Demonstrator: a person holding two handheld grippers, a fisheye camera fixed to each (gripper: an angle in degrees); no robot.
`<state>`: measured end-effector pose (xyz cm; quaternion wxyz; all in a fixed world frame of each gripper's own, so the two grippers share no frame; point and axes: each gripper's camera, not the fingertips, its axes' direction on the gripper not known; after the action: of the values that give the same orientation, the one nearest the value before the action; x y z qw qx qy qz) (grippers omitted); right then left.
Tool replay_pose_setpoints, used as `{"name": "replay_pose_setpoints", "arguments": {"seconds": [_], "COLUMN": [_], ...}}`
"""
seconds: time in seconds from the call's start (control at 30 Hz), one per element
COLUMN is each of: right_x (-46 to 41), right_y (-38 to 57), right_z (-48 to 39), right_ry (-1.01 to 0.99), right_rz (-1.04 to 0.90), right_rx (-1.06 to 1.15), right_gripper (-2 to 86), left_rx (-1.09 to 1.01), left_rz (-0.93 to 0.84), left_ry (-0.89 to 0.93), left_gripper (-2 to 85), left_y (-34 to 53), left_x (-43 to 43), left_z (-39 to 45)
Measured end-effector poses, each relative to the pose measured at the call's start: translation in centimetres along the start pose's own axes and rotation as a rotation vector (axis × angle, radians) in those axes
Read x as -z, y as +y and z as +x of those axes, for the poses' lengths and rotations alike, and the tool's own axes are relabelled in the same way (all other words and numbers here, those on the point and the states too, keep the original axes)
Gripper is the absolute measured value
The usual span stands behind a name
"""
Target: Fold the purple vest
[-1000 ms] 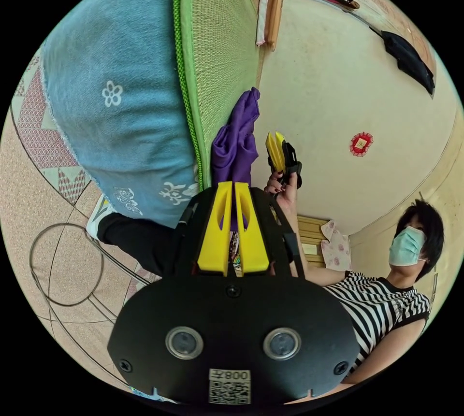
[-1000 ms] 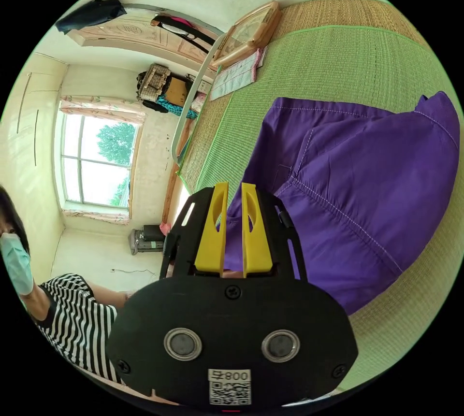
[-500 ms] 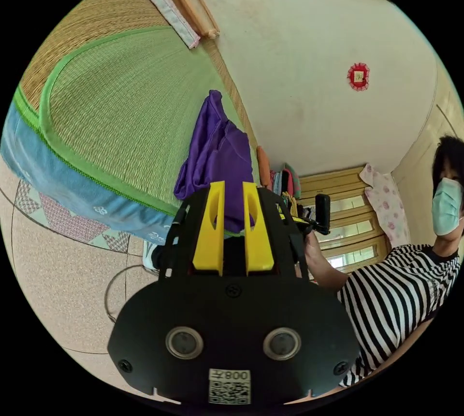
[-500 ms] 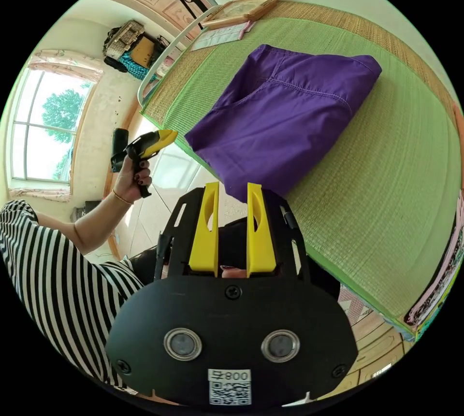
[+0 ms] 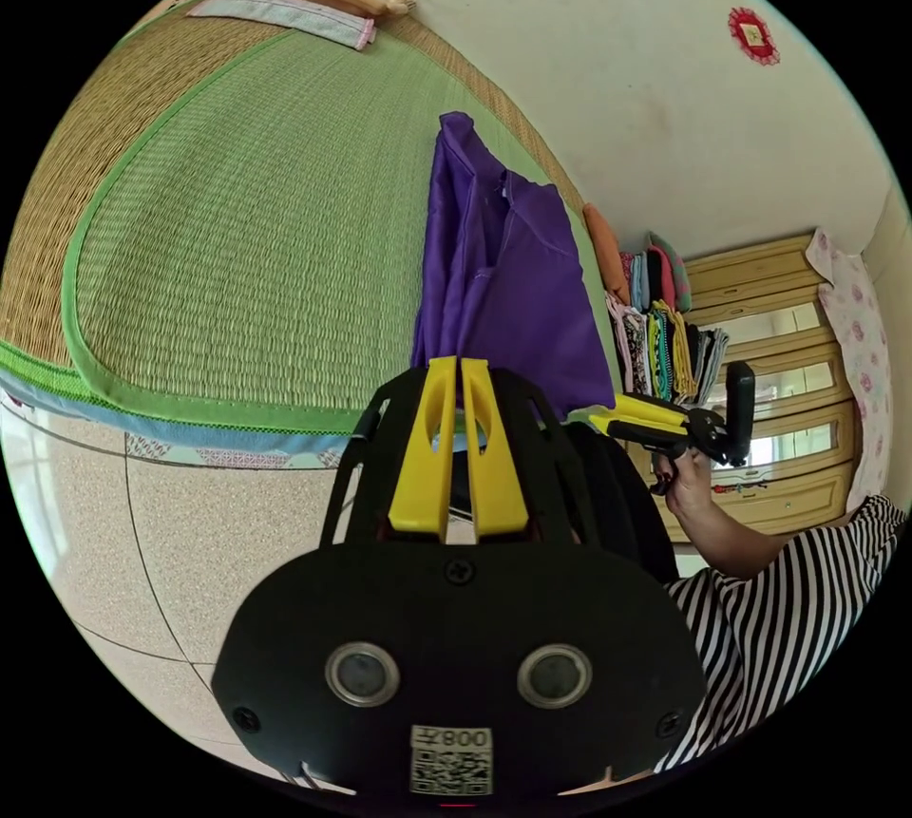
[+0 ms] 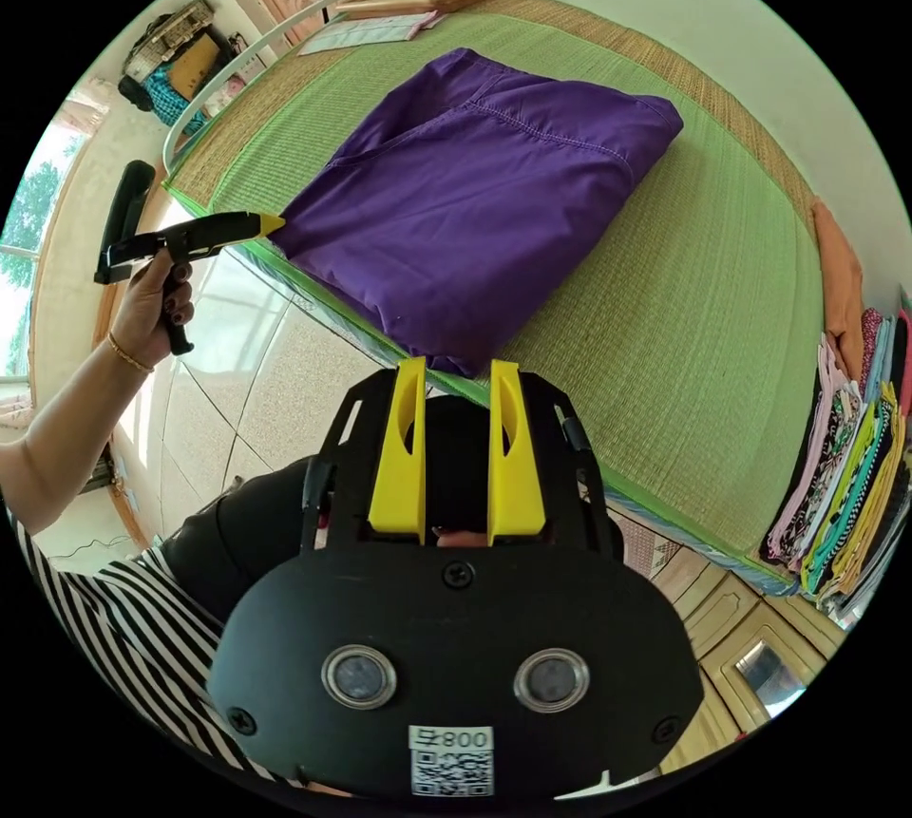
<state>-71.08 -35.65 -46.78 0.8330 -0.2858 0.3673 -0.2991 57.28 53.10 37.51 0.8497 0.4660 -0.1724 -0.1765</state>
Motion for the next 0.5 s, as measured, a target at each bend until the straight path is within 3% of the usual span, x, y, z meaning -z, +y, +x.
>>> {"name": "replay_pose_setpoints", "arguments": {"seconds": [0.5], "right_x": [1.9], "right_y": [2.3], "right_z": [3.8], "right_ry": [-0.04], "right_rz": [-0.034], "right_rx": [0.022], "right_gripper": [4.1], "left_rx": [-0.01], "left_rz": [-0.045], "left_ry": [-0.014], "left_gripper": [0.4], "left_y": [0.9], "left_x": [-0.1], "left_z": [1.0]}}
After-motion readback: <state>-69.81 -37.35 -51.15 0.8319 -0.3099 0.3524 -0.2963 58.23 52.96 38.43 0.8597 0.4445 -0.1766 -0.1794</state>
